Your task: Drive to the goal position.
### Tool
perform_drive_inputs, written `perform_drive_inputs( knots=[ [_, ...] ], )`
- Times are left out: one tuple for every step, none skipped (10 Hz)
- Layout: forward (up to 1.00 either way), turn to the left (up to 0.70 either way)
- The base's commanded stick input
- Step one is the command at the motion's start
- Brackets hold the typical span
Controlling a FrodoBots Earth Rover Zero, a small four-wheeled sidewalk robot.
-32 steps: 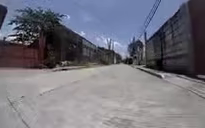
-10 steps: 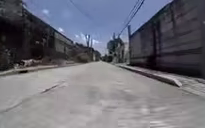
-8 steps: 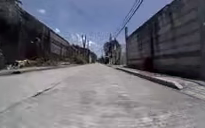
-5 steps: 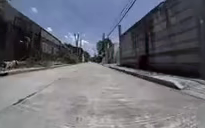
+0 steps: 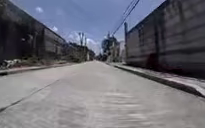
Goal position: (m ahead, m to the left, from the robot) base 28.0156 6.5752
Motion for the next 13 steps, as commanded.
perform_drive_inputs(
  knots=[
    [1.00,-0.26],
    [1.00,-0.26],
    [1.00,-0.26],
    [1.00,-0.26],
    [1.00,-0.26],
    [1.00,-0.26],
    [1.00,-0.26],
    [1.00,-0.25],
    [1.00,0.14],
    [1.00,0.14],
    [1.00,0.14],
    [1.00,0.14],
    [1.00,0.14]
  ],
)
